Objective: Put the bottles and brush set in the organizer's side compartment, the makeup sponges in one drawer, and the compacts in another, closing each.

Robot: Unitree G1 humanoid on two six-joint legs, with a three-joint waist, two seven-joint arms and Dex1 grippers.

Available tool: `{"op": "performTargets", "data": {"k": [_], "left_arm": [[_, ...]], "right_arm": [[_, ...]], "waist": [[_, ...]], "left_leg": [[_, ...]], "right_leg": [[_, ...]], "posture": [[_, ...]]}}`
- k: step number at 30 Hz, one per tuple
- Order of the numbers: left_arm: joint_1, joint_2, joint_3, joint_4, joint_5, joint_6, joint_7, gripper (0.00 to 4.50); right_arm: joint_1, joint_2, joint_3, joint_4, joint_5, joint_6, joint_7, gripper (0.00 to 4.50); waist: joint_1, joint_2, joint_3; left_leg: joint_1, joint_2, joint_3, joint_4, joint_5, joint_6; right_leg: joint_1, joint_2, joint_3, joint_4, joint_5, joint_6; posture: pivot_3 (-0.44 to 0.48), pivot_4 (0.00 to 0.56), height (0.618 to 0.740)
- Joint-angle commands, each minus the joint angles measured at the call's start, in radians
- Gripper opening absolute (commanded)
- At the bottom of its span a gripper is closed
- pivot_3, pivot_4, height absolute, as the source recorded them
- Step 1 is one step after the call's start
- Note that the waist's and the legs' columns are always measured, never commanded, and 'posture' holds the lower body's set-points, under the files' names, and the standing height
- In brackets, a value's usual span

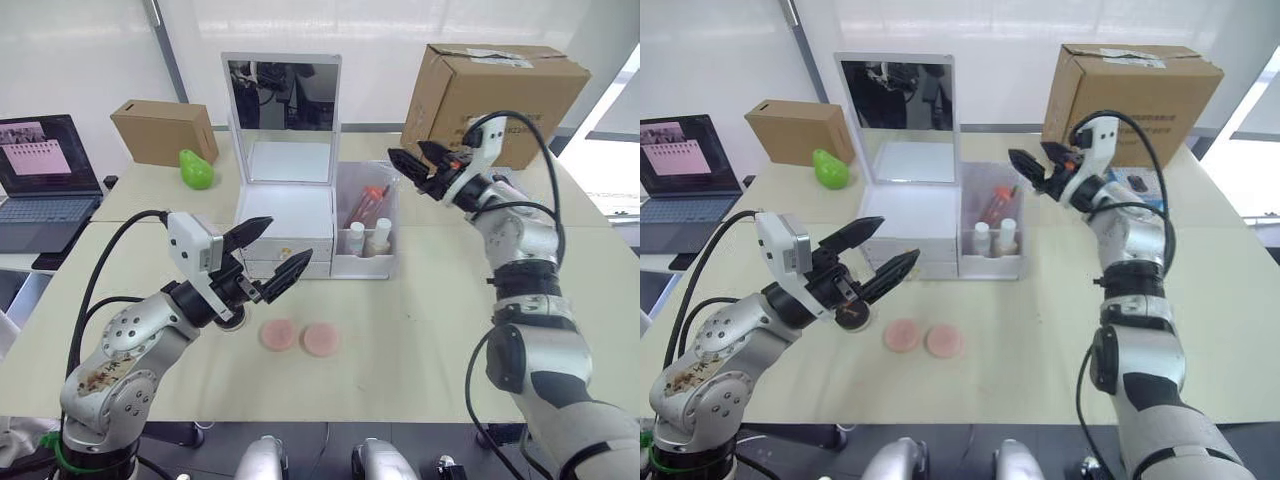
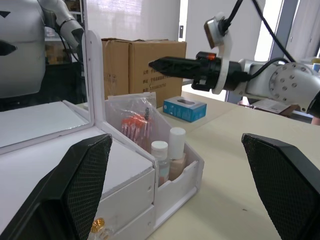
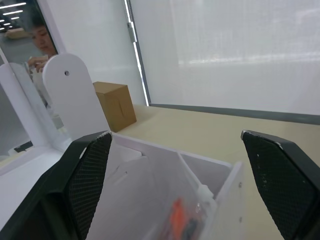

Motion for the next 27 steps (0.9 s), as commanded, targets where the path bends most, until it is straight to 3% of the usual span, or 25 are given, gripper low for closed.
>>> {"op": "performTargets", "data": {"k": [1, 6, 10, 13, 17, 22, 27], "left_arm": [[0.033, 0.031, 0.083, 0.034, -0.042, -0.021, -0.049, 4.5], [0.114, 0.136, 0.215, 0.192, -0.03, -0.06, -0.182, 4.5], [0.207, 0.272, 0.333, 0.423, 0.033, -0.117, -0.342, 4.5], [0.252, 0.344, 0.381, 0.58, 0.09, -0.179, -0.426, 4.5], [0.265, 0.415, 0.415, 0.774, 0.163, -0.264, -0.501, 4.5], [0.229, 0.477, 0.415, 0.961, 0.228, -0.362, -0.57, 4.5], [0.209, 0.436, 0.361, 0.892, 0.22, -0.342, -0.581, 4.5]], "right_arm": [[0.092, -0.058, -0.021, -0.327, 0.097, 0.176, -0.016, 4.49], [0.362, -0.21, -0.06, -0.711, 0.256, 0.389, 0.064, 4.49], [0.72, -0.366, -0.213, -0.947, 0.38, 0.411, 0.269, 4.49], [0.975, -0.439, -0.347, -1.003, 0.413, 0.411, 0.387, 4.49], [1.205, -0.462, -0.438, -0.949, 0.276, 0.27, 0.419, 4.49], [1.328, -0.446, -0.513, -0.84, 0.216, 0.179, 0.422, 4.49], [1.286, -0.415, -0.467, -0.884, 0.266, 0.19, 0.377, 4.49]], "waist": [[0.0, 0.0, 0.0], [0.001, 0.001, 0.0], [0.004, 0.001, 0.0], [0.007, 0.0, 0.001], [0.007, -0.003, 0.001], [0.007, -0.005, 0.001], [0.007, -0.006, 0.002]], "left_leg": [[0.0, 0.0, 0.0, -0.001, 0.0, 0.0], [0.001, 0.001, 0.0, -0.001, 0.0, 0.0], [0.0, 0.001, 0.0, -0.003, 0.0, 0.0], [0.001, 0.001, 0.001, -0.003, 0.0, 0.0], [0.004, 0.002, 0.001, -0.004, -0.001, 0.0], [0.007, -0.001, 0.002, -0.012, -0.005, -0.008], [0.006, -0.001, 0.004, -0.012, -0.005, -0.008]], "right_leg": [[0.0, 0.0, 0.0, 0.0, 0.0, 0.0], [0.0, 0.0, -0.001, 0.0, -0.001, -0.002], [-0.001, -0.001, -0.003, -0.002, -0.002, -0.002], [0.0, -0.001, -0.002, -0.003, -0.003, -0.003], [0.0, -0.002, -0.002, -0.003, -0.007, -0.01], [-0.002, -0.011, -0.003, -0.004, -0.009, -0.007], [-0.002, -0.013, -0.003, -0.004, -0.009, -0.007]], "posture": [[0.0, 0.15, 0.74], [0.0, 0.15, 0.74], [0.0, 0.15, 0.74], [0.0, 0.15, 0.74], [0.0, 0.15, 0.74], [0.0, 0.15, 0.74], [0.0, 0.15, 0.74]]}}
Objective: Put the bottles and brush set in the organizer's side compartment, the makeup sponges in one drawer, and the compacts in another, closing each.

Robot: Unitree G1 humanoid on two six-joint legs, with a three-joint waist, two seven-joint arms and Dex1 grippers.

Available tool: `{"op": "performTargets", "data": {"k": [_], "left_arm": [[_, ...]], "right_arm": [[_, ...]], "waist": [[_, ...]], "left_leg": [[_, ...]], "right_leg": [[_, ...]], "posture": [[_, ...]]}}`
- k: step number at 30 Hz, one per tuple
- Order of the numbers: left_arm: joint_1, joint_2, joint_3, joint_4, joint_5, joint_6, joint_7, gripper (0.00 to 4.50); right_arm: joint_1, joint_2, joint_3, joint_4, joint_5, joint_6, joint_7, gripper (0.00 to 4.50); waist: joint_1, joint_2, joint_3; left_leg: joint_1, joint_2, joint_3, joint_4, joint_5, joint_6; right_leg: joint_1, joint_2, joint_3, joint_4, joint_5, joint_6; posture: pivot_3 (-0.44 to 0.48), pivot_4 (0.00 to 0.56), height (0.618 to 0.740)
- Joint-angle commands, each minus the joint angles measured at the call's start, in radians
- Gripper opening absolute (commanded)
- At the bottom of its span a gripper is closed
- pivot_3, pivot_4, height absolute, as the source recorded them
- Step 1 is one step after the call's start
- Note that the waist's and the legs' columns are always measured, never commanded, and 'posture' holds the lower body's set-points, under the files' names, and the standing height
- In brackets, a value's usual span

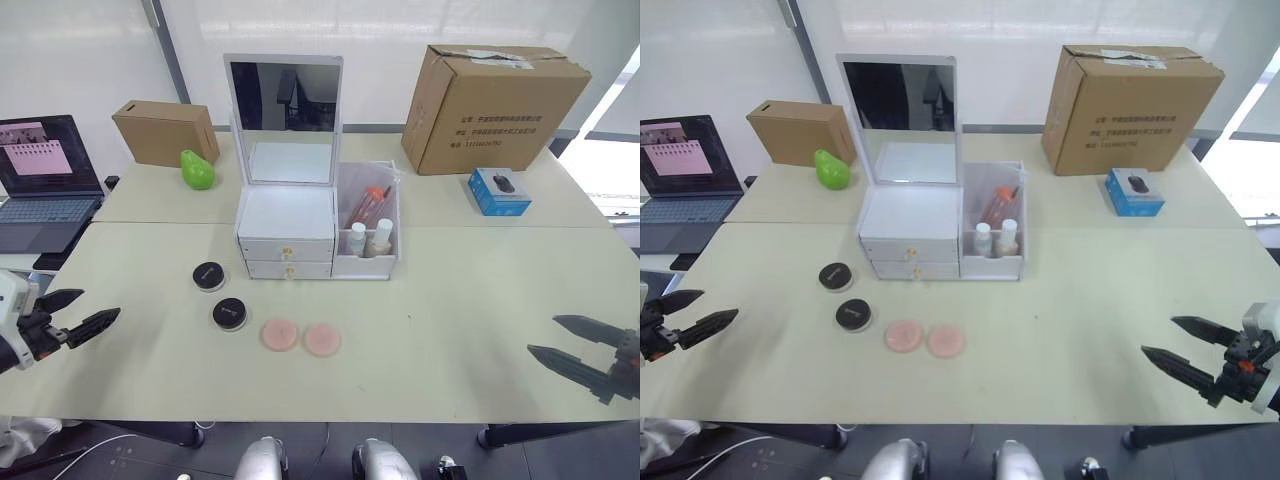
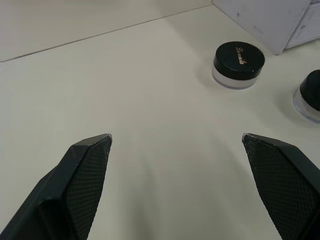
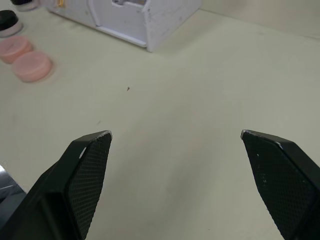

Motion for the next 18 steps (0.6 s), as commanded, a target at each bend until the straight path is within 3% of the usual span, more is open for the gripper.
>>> {"op": "performTargets", "data": {"k": [1, 7, 11, 14, 18], "left_arm": [[0.007, -0.039, -0.023, -0.11, -0.015, 0.007, 0.003, 4.5], [0.077, -0.237, -0.102, -0.418, -0.062, 0.053, 0.114, 4.5], [0.071, -0.466, -0.294, -0.713, -0.043, 0.086, 0.331, 4.5], [0.016, -0.684, -0.465, -0.799, 0.145, 0.007, 0.575, 4.5], [0.008, -0.846, -0.638, -0.778, 0.416, -0.107, 0.797, 4.5]], "right_arm": [[-0.044, 0.022, 0.028, -0.068, 0.043, 0.0, -0.05, 4.49], [-0.199, 0.102, 0.173, -0.217, 0.142, 0.083, -0.21, 4.49], [-0.353, 0.174, 0.294, -0.249, 0.185, 0.137, -0.352, 4.49], [-0.435, 0.211, 0.364, -0.225, 0.168, 0.132, -0.393, 4.49], [-0.502, 0.223, 0.443, -0.232, 0.177, 0.135, -0.386, 4.49]], "waist": [[0.0, 0.0, 0.0], [-0.007, 0.0, 0.0], [-0.004, -0.001, 0.0], [0.014, -0.001, -0.001], [0.018, -0.001, -0.002]], "left_leg": [[0.0, 0.0, 0.0, 0.0, 0.0, 0.0], [0.0, 0.0, 0.0, 0.0, 0.002, 0.003], [0.0, 0.0, -0.001, 0.001, 0.004, 0.007], [-0.002, -0.004, 0.0, 0.003, 0.005, 0.007], [-0.004, -0.009, -0.003, 0.008, 0.005, 0.008]], "right_leg": [[0.0, 0.0, 0.0, 0.0, 0.001, 0.001], [0.001, 0.001, 0.001, 0.001, 0.005, 0.006], [0.002, 0.002, 0.002, 0.001, 0.005, 0.007], [0.003, 0.0, 0.003, 0.001, 0.007, 0.011], [0.003, 0.003, 0.004, 0.001, 0.008, 0.012]], "posture": [[0.0, 0.15, 0.74], [0.0, 0.15, 0.74], [0.0, 0.15, 0.74], [0.0, 0.15, 0.74], [0.0, 0.15, 0.74]]}}
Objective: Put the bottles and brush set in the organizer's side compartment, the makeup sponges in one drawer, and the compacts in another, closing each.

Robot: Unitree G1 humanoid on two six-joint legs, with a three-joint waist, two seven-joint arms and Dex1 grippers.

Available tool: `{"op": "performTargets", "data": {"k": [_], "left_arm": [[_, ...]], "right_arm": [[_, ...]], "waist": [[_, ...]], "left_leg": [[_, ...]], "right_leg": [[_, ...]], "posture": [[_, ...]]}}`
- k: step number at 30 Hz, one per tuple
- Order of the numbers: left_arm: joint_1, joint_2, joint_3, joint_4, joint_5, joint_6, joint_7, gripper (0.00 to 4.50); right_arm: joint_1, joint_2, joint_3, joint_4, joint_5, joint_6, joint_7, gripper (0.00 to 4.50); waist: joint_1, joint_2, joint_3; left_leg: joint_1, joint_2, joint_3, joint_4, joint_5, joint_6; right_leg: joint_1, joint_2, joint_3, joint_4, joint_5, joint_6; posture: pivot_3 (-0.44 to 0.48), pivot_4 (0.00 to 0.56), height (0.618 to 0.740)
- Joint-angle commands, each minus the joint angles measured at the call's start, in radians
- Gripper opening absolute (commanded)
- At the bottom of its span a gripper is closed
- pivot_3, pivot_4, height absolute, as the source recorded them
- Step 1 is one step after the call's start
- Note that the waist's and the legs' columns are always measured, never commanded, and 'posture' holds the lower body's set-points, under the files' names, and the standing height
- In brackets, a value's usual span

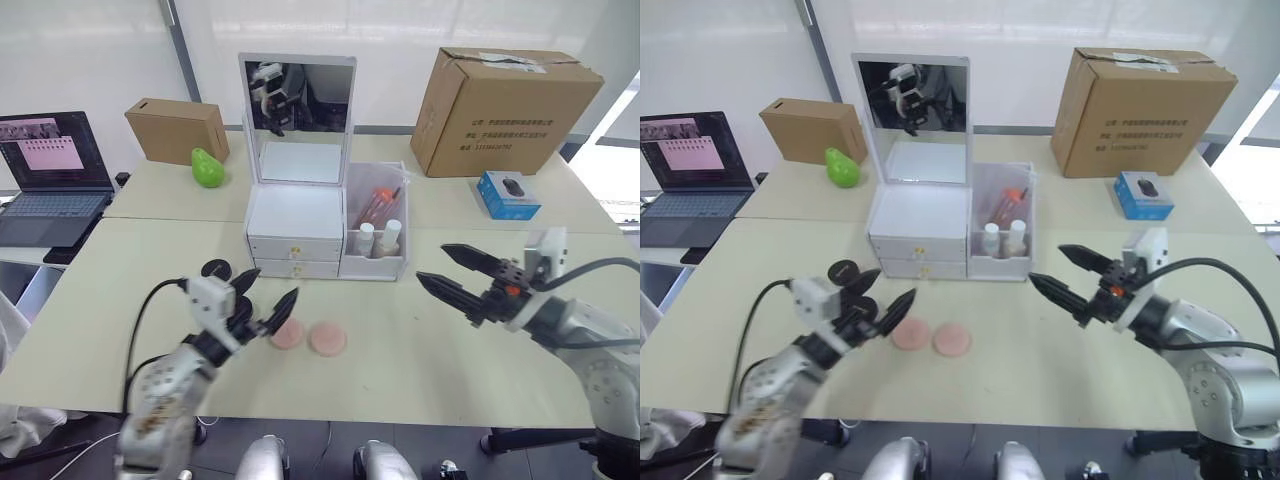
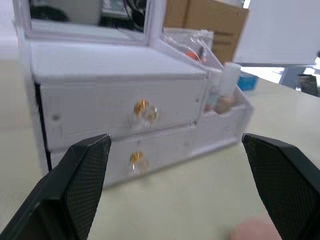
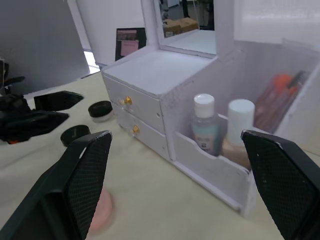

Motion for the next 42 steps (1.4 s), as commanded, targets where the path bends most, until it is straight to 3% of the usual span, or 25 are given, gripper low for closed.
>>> {"op": "performTargets", "data": {"k": [1, 12, 27, 30, 42], "left_arm": [[-0.027, -0.069, -0.097, 0.02, 0.236, -0.124, 0.2, 4.5], [-0.053, -0.212, -0.181, 0.19, 0.393, -0.266, 0.406, 4.5], [-0.171, -0.245, -0.188, 0.367, 0.412, -0.353, 0.515, 4.5], [-0.177, -0.243, -0.192, 0.38, 0.409, -0.361, 0.517, 3.88], [-0.192, -0.247, -0.197, 0.42, 0.386, -0.389, 0.515, 0.02]], "right_arm": [[-0.056, -0.008, 0.05, -0.015, 0.015, -0.003, 0.012, 4.49], [-0.191, -0.113, 0.121, 0.025, 0.03, 0.035, 0.116, 4.49], [-0.208, -0.134, 0.14, 0.038, 0.014, 0.047, 0.141, 4.49], [-0.209, -0.129, 0.14, 0.037, 0.013, 0.047, 0.134, 4.5], [-0.226, -0.139, 0.139, 0.066, -0.006, 0.025, 0.159, 4.5]], "waist": [[0.0, 0.0, 0.0], [0.002, 0.0, 0.0], [0.001, 0.001, 0.0], [0.001, 0.001, 0.0], [0.0, 0.001, 0.0]], "left_leg": [[0.0, -0.002, -0.003, 0.0, 0.0, 0.0], [-0.003, -0.008, -0.013, 0.006, 0.0, 0.0], [-0.003, -0.008, -0.013, 0.007, 0.0, 0.0], [-0.004, -0.009, -0.013, 0.007, 0.0, 0.0], [-0.003, -0.008, -0.013, 0.007, 0.0, 0.0]], "right_leg": [[0.0, 0.0, 0.001, 0.0, 0.0, 0.0], [0.0, 0.0, 0.0, 0.001, 0.001, 0.003], [0.0, 0.0, 0.0, 0.001, 0.001, 0.004], [0.0, 0.0, 0.0, 0.001, 0.001, 0.004], [0.0, 0.0, 0.0, 0.001, 0.001, 0.004]], "posture": [[0.0, 0.15, 0.74], [0.0, 0.15, 0.74], [0.0, 0.15, 0.74], [0.0, 0.15, 0.74], [0.0, 0.15, 0.74]]}}
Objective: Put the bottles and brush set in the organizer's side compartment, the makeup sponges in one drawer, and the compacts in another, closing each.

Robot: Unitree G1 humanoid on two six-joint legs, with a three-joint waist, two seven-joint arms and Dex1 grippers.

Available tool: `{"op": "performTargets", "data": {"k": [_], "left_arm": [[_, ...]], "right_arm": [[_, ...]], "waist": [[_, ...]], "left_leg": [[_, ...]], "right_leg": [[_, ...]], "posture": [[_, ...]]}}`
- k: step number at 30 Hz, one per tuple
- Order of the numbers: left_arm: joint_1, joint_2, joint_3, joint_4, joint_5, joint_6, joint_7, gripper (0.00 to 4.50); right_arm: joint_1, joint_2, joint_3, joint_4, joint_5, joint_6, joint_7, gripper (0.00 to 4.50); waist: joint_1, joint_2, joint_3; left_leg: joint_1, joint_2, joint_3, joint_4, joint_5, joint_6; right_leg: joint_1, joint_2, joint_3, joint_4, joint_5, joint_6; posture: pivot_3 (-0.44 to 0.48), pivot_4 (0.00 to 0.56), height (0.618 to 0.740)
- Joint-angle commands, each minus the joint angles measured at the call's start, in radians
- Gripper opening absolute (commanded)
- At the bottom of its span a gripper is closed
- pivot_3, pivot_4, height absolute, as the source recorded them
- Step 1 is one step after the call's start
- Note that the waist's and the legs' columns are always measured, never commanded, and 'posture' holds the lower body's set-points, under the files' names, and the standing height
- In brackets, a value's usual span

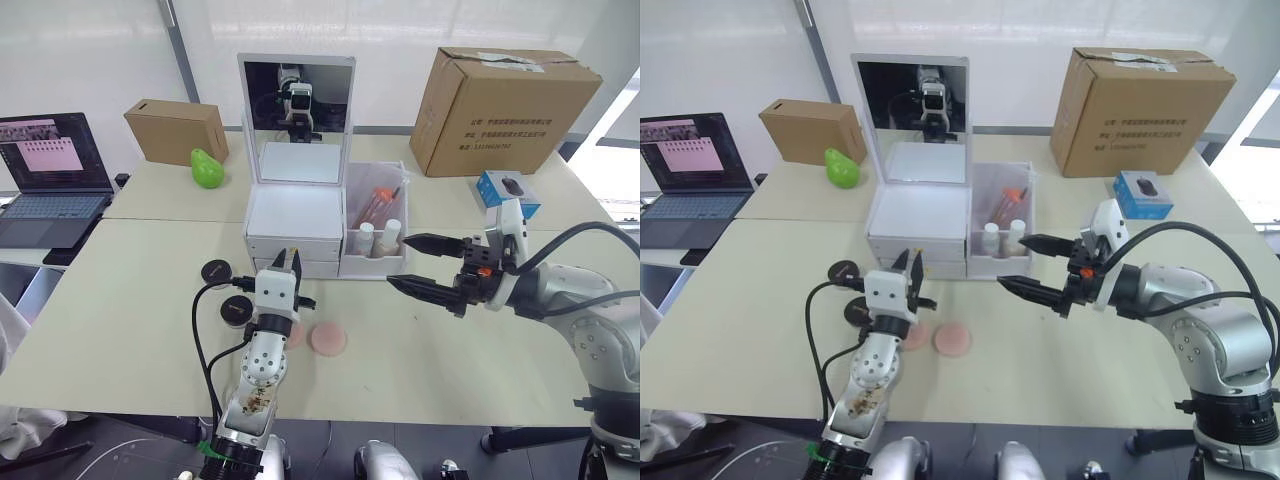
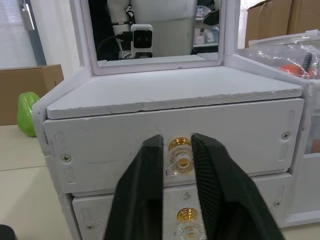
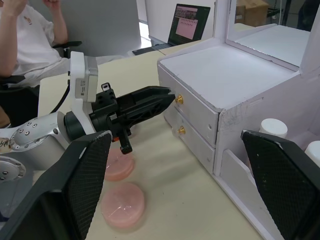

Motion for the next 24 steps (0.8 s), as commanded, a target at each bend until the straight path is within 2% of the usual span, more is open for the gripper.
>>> {"op": "performTargets", "data": {"k": [1, 14, 24], "left_arm": [[-0.017, -0.039, -0.005, -0.003, -0.011, -0.022, 0.003, 0.02], [0.018, -0.011, 0.008, -0.037, -0.03, -0.021, -0.037, 0.02], [-0.041, -0.028, 0.0, 0.007, -0.008, 0.003, -0.022, 3.02]], "right_arm": [[-0.029, -0.009, -0.009, -0.002, -0.003, -0.036, 0.02, 4.5], [-0.075, -0.014, 0.026, 0.124, -0.053, -0.161, 0.191, 4.5], [-0.106, 0.018, 0.049, 0.242, -0.112, -0.308, 0.317, 4.5]], "waist": [[0.001, 0.0, 0.0], [0.0, 0.001, 0.0], [0.0, 0.001, -0.001]], "left_leg": [[0.0, 0.0, 0.0, 0.0, 0.0, 0.0], [0.001, 0.0, 0.0, 0.0, 0.0, 0.0], [0.0, 0.0, 0.0, 0.001, 0.0, 0.0]], "right_leg": [[0.0, 0.0, 0.0, 0.0, 0.0, 0.0], [0.001, 0.0, 0.0, 0.0, 0.0, 0.0], [0.001, 0.0, 0.0, 0.0, 0.0, 0.0]], "posture": [[0.0, 0.15, 0.74], [0.0, 0.15, 0.74], [0.0, 0.15, 0.74]]}}
